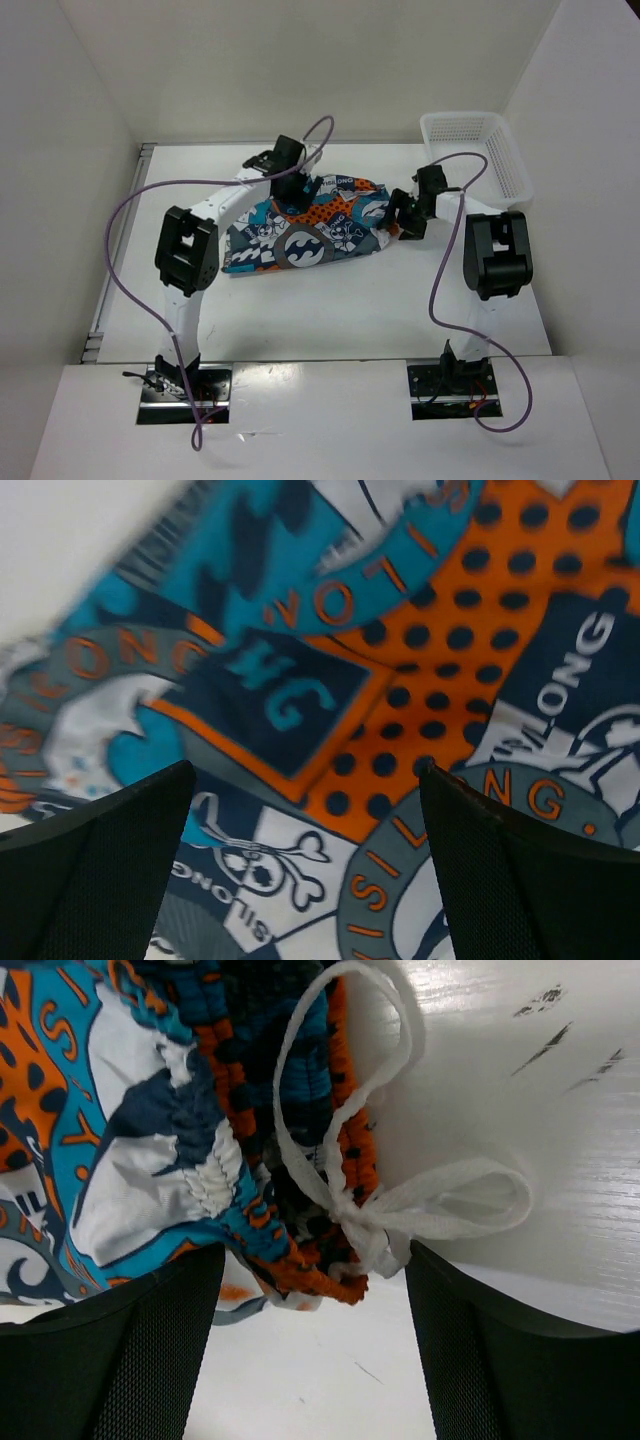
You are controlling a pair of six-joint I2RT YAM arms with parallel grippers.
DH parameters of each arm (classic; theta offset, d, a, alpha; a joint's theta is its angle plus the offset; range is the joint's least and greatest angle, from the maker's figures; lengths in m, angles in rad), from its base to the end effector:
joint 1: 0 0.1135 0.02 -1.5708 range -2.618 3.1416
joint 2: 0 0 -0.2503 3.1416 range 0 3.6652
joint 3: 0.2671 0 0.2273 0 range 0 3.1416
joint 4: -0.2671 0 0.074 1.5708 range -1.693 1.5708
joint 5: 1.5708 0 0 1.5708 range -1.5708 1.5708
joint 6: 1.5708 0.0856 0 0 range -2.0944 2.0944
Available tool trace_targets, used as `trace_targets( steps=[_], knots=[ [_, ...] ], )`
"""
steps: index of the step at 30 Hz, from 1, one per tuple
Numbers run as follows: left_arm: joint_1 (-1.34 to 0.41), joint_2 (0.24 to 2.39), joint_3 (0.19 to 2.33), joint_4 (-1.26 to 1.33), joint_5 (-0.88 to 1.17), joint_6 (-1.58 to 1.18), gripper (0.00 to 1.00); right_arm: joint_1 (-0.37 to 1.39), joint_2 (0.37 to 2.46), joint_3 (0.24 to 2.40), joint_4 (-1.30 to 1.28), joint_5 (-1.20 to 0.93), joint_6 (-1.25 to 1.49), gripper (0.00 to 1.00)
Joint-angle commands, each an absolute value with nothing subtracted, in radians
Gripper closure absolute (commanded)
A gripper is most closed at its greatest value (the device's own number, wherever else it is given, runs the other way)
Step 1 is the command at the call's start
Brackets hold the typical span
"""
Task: Fold and stack the shorts
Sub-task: Fold the shorts
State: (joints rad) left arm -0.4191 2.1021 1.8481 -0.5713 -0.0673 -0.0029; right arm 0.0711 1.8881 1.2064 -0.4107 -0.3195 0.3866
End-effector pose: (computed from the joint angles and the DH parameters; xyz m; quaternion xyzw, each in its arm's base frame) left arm 0.4428 -0.1910 0.2151 0.1803 0.9133 -0.0456 0.3625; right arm 0.3748 0.0536 0.1219 0.1135 0.9532 0.2036 0.1928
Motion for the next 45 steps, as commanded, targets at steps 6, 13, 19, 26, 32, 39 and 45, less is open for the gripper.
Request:
trace_targets(
  steps=[6, 13, 19, 26, 32, 39, 45],
  knots=[
    [-0.443, 2.190, 1.704, -0.555, -0.049, 0.000, 0.01, 0.066, 1.928, 1.238, -0.325, -0.347, 0.488, 0.53],
    [-0.443, 2.273, 1.724, -0.526, -0.058, 0.000, 0.01, 0.066, 1.898, 1.229, -0.315, -0.311, 0.466, 0.85],
    [-0.443, 2.234, 1.785, -0.548, -0.021, 0.000, 0.01, 0.066, 1.829, 1.259, -0.314, -0.259, 0.378, 1.00],
    [-0.341, 1.964, 1.752, -0.594, 0.024, 0.000, 0.01, 0.066, 1.700, 1.287, -0.314, -0.186, 0.244, 1.00],
    [-0.226, 1.933, 1.568, -0.606, 0.041, 0.000, 0.01, 0.066, 1.583, 1.287, -0.339, -0.026, 0.095, 1.00],
    [-0.245, 2.077, 1.583, -0.586, 0.216, 0.000, 0.01, 0.242, 1.529, 1.331, -0.296, 0.166, -0.242, 1.00],
    [-0.273, 2.215, 1.667, -0.586, 0.241, 0.000, 0.01, 0.461, 1.623, 1.454, -0.310, 0.218, -0.454, 1.00]
  ],
)
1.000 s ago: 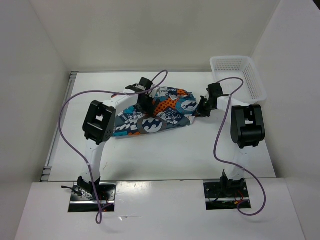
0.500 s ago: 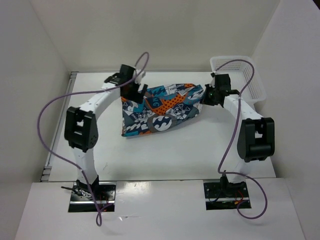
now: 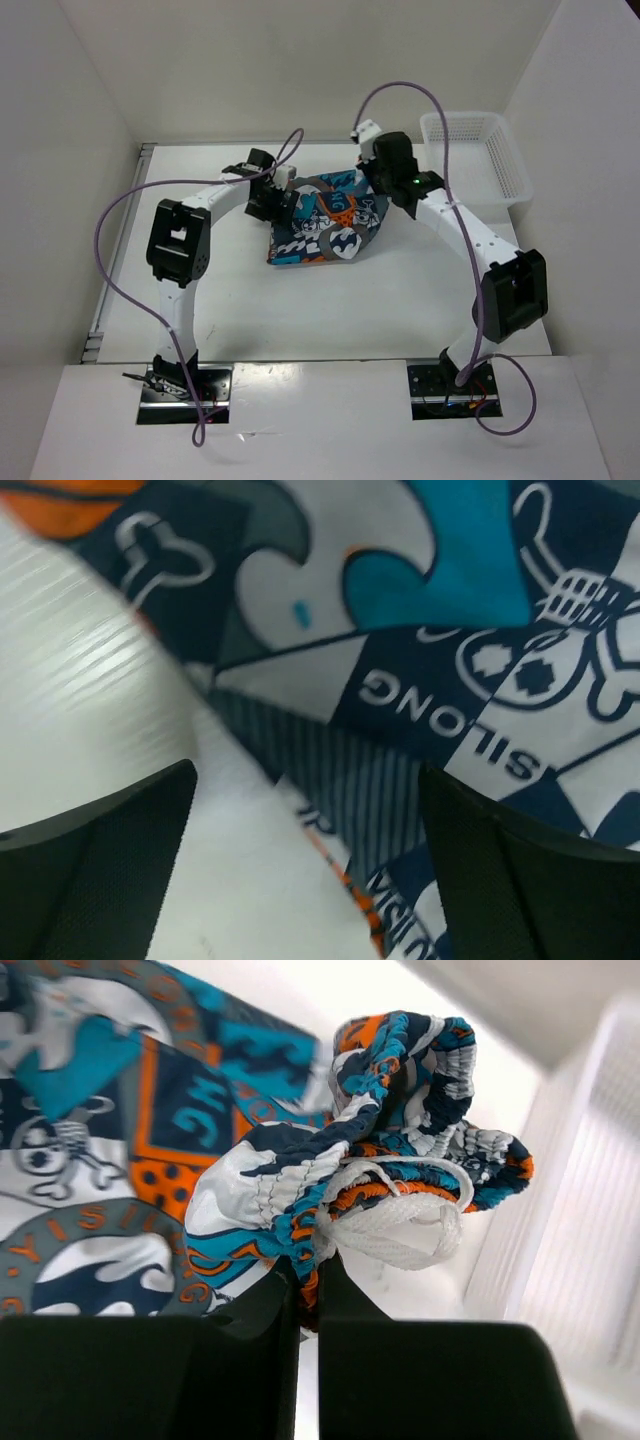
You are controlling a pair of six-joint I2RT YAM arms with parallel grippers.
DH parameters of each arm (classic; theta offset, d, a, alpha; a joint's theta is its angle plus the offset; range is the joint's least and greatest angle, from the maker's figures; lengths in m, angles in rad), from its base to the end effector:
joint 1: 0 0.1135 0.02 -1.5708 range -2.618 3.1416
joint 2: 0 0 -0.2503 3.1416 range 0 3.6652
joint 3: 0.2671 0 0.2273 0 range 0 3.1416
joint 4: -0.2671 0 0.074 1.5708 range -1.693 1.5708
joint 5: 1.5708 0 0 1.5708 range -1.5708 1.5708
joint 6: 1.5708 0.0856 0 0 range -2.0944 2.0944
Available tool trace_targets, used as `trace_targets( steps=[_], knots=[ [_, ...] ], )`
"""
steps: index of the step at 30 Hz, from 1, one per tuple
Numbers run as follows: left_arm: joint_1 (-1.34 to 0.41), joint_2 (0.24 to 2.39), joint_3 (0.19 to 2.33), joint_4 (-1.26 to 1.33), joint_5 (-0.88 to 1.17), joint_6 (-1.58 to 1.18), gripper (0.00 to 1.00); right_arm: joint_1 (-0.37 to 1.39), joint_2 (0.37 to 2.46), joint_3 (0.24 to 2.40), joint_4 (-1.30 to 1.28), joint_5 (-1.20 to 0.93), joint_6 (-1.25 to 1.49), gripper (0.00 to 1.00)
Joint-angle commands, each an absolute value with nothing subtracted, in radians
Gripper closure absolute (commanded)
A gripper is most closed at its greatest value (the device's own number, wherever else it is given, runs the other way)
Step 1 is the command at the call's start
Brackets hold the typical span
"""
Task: Fold and stack the shorts
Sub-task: Fold the shorts
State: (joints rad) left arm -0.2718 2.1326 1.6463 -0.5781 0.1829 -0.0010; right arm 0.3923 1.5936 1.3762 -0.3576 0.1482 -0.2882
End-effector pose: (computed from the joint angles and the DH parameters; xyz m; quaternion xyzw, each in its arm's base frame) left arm 0.4311 -0.1363 0.1376 0.1528 0.9522 -0.1215 0.2351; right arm 0.3614 0.1358 0.2887 -0.2591 0.8377 -0.0402 0.4790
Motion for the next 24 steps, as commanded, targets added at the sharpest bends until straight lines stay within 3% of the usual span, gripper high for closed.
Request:
trace_targets(
  steps=[1, 2, 3, 7, 11, 15, 20, 24],
  knots=[
    [-0.273, 2.227, 1.667, -0.597, 0.241, 0.000, 0.04, 0.504, 1.638, 1.491, -0.310, 0.218, -0.477, 1.00],
    [-0.261, 2.227, 1.667, -0.597, 0.264, 0.000, 0.08, 0.527, 1.653, 1.506, -0.310, 0.218, -0.488, 1.00],
    [-0.252, 2.239, 1.655, -0.597, 0.282, 0.000, 0.20, 0.552, 1.667, 1.517, -0.310, 0.218, -0.506, 1.00],
    [-0.227, 2.215, 1.609, -0.552, 0.321, 0.000, 0.49, 0.715, 1.744, 1.517, -0.291, 0.256, -0.618, 1.00],
    [-0.206, 2.206, 1.586, -0.543, 0.379, 0.000, 0.63, 0.840, 1.818, 1.539, -0.291, 0.241, -0.618, 1.00],
    [-0.186, 2.197, 1.568, -0.534, 0.417, 0.000, 0.69, 0.887, 1.885, 1.587, -0.291, 0.219, -0.618, 1.00],
    [-0.175, 2.197, 1.559, -0.534, 0.448, 0.000, 0.69, 0.911, 1.982, 1.693, -0.311, 0.179, -0.588, 1.00],
    [-0.155, 2.187, 1.569, -0.558, 0.430, 0.000, 0.51, 0.911, 2.003, 1.703, -0.311, 0.170, -0.569, 0.98]
  ],
)
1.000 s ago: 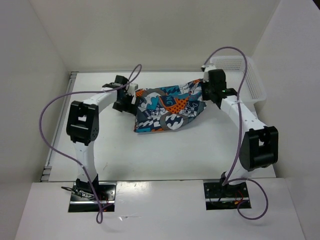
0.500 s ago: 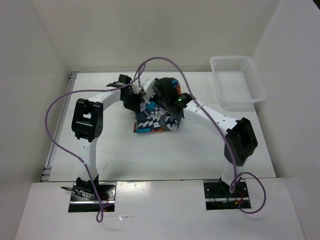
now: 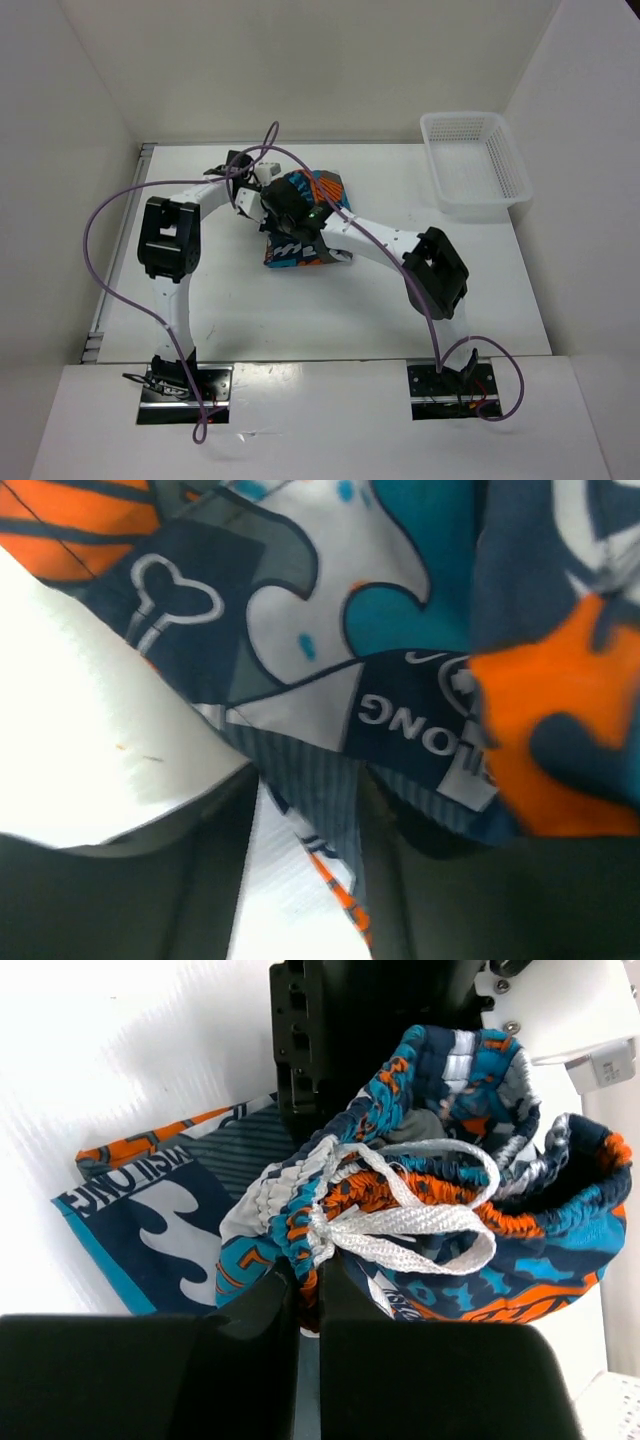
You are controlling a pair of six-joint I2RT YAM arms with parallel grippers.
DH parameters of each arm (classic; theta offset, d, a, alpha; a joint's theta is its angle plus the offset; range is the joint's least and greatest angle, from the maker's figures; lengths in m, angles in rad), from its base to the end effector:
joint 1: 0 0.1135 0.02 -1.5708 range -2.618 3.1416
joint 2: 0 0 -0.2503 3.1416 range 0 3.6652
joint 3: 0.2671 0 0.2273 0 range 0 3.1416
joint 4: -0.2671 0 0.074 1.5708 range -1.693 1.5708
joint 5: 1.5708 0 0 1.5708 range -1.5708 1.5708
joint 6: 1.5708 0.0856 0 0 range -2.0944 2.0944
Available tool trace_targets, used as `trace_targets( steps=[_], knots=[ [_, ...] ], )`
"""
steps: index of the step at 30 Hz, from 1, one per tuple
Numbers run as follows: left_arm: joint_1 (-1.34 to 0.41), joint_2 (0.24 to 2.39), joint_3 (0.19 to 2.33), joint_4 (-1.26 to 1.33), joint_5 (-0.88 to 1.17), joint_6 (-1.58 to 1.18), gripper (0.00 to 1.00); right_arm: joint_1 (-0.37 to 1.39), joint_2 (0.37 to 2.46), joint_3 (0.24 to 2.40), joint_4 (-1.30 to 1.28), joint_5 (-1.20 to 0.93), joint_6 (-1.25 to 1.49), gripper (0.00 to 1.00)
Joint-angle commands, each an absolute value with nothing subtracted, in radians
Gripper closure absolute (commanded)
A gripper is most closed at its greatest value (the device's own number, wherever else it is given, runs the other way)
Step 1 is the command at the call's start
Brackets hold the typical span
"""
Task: Fold and stack the shorts
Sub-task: Fold the shorts
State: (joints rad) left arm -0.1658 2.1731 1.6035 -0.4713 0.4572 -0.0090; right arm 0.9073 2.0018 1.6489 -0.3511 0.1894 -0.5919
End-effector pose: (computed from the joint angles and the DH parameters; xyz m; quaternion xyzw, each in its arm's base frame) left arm 0.4425 -0.1124 0.1219 0.1328 0.9325 -0.2401 0.2350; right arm 0.3031 0.3616 0.2191 -0.5865 0.6884 -0.0191 0.4264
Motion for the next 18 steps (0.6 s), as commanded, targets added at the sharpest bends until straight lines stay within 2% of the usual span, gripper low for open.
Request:
trace_targets(
  steps=[1, 2, 3, 6, 8, 9, 14, 18],
  knots=[
    [-0.140, 2.175, 1.584, -0.569, 0.405, 0.000, 0.46, 0.911, 2.003, 1.703, -0.311, 0.170, -0.569, 0.93],
    [-0.118, 2.162, 1.606, -0.578, 0.388, 0.000, 0.37, 0.911, 2.003, 1.703, -0.311, 0.170, -0.554, 0.87],
    [-0.106, 2.152, 1.617, -0.593, 0.371, 0.000, 0.32, 0.911, 2.003, 1.703, -0.311, 0.157, -0.540, 0.79],
    [-0.051, 2.114, 1.658, -0.615, 0.286, 0.000, 0.18, 0.911, 1.983, 1.703, -0.342, 0.102, -0.523, 0.46],
    [-0.011, 2.105, 1.684, -0.638, 0.259, 0.000, 0.09, 0.920, 1.962, 1.717, -0.365, 0.072, -0.500, 0.38],
    [0.001, 2.105, 1.706, -0.638, 0.244, 0.000, 0.00, 0.930, 1.962, 1.750, -0.365, 0.025, -0.485, 0.32],
    [0.043, 2.082, 1.761, -0.638, 0.175, 0.000, 0.00, 0.930, 1.930, 1.807, -0.396, -0.031, -0.420, 0.30],
    [0.031, 2.016, 1.775, -0.656, 0.244, 0.000, 0.00, 0.930, 1.853, 1.674, -0.376, 0.066, -0.468, 0.30]
  ],
)
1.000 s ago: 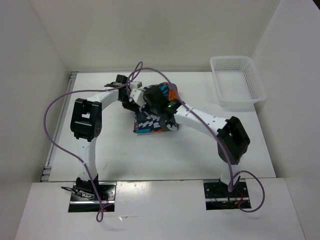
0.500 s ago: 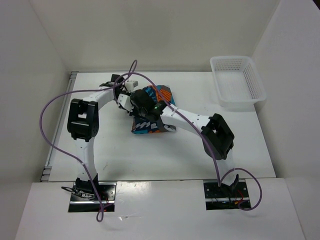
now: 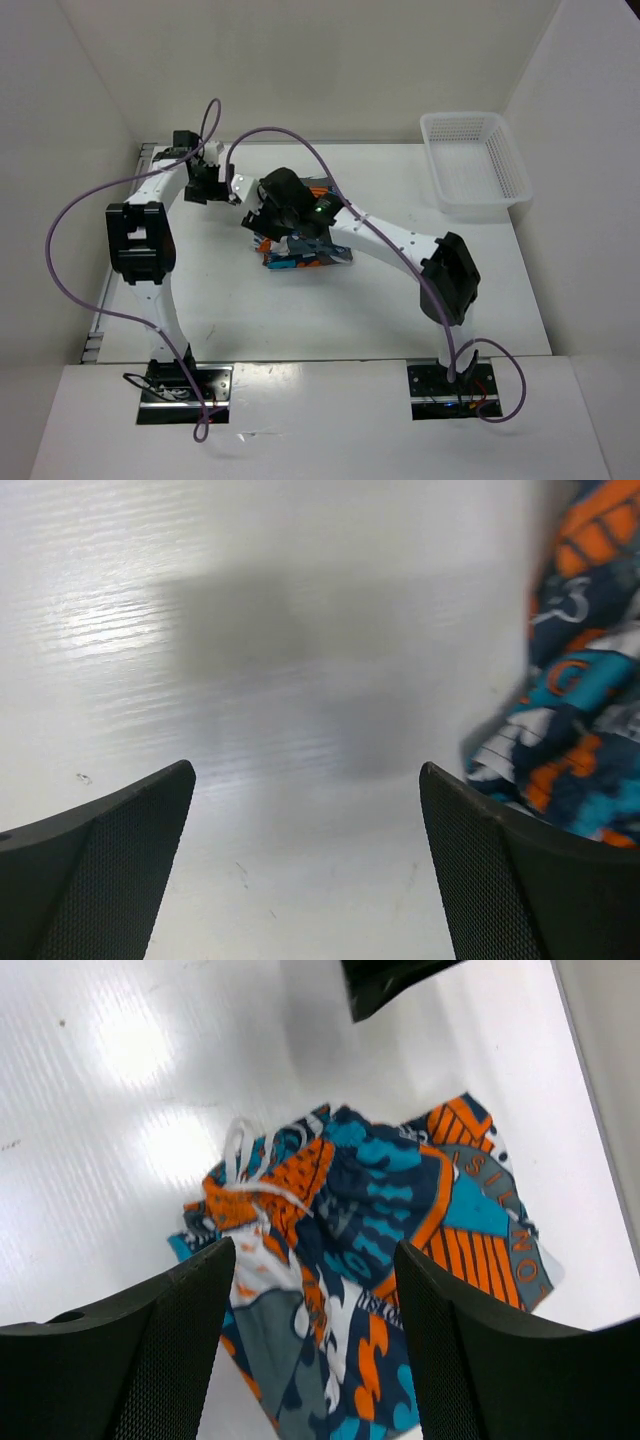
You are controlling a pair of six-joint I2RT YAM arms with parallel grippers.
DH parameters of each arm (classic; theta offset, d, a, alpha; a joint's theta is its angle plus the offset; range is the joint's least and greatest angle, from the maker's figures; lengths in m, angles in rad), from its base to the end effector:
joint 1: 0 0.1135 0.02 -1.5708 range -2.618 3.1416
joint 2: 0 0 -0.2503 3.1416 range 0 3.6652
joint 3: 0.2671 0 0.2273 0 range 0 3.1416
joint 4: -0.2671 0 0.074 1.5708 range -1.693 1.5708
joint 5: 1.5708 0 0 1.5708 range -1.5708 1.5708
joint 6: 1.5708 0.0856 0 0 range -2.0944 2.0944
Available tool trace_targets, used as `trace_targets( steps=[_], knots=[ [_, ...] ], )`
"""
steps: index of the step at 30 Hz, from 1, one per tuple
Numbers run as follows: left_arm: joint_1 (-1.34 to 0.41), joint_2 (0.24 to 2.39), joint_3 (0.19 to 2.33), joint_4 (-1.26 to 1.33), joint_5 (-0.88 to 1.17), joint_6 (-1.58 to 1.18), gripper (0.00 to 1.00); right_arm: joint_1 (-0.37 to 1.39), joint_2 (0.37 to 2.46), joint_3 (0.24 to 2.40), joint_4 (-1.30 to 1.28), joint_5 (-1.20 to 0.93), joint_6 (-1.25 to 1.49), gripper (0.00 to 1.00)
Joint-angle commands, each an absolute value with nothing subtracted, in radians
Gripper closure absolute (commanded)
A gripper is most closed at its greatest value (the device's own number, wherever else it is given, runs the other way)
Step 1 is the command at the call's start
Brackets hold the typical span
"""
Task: Fold and stack the shorts
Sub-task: Fold the shorts
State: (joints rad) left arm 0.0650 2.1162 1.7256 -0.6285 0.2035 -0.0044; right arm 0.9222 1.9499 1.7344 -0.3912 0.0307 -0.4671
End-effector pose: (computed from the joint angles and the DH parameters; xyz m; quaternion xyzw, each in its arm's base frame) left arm 0.4583 0.0125 0.1651 -0.0056 0.9576 -0.0895 0.2738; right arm 0.2864 0.3735 0.2668 -0.5616 0.6852 0.0913 0.4547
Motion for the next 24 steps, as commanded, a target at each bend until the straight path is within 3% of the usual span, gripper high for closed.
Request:
trace_targets(
  steps=[1, 6, 11, 14, 15, 18, 22, 23, 24],
  knots=[
    [0.022, 2.004, 1.775, -0.657, 0.271, 0.000, 0.00, 0.905, 1.839, 1.643, -0.376, 0.057, -0.468, 0.30],
    [-0.021, 1.982, 1.729, -0.657, 0.446, 0.000, 0.00, 0.890, 1.780, 1.410, -0.344, 0.057, -0.508, 0.30],
    [-0.063, 2.057, 1.720, -0.657, 0.476, 0.000, 0.00, 0.879, 1.812, 1.336, -0.281, 0.046, -0.517, 0.28],
    [-0.089, 2.112, 1.739, -0.647, 0.499, 0.000, 0.00, 0.870, 1.841, 1.324, -0.261, 0.046, -0.517, 0.42],
    [-0.103, 2.126, 1.753, -0.647, 0.499, 0.000, 0.05, 0.870, 1.853, 1.324, -0.247, 0.055, -0.517, 0.56],
    [-0.115, 2.177, 1.776, -0.647, 0.488, 0.000, 0.23, 0.861, 1.862, 1.305, -0.235, 0.064, -0.517, 0.77],
    [-0.124, 2.212, 1.787, -0.647, 0.514, 0.000, 0.55, 0.861, 1.862, 1.295, -0.226, 0.064, -0.526, 0.96],
    [-0.124, 2.212, 1.808, -0.647, 0.514, 0.000, 0.68, 0.861, 1.862, 1.286, -0.225, 0.064, -0.526, 0.99],
    [-0.124, 2.224, 1.818, -0.647, 0.497, 0.000, 0.71, 0.861, 1.853, 1.285, -0.225, 0.064, -0.535, 0.99]
  ],
)
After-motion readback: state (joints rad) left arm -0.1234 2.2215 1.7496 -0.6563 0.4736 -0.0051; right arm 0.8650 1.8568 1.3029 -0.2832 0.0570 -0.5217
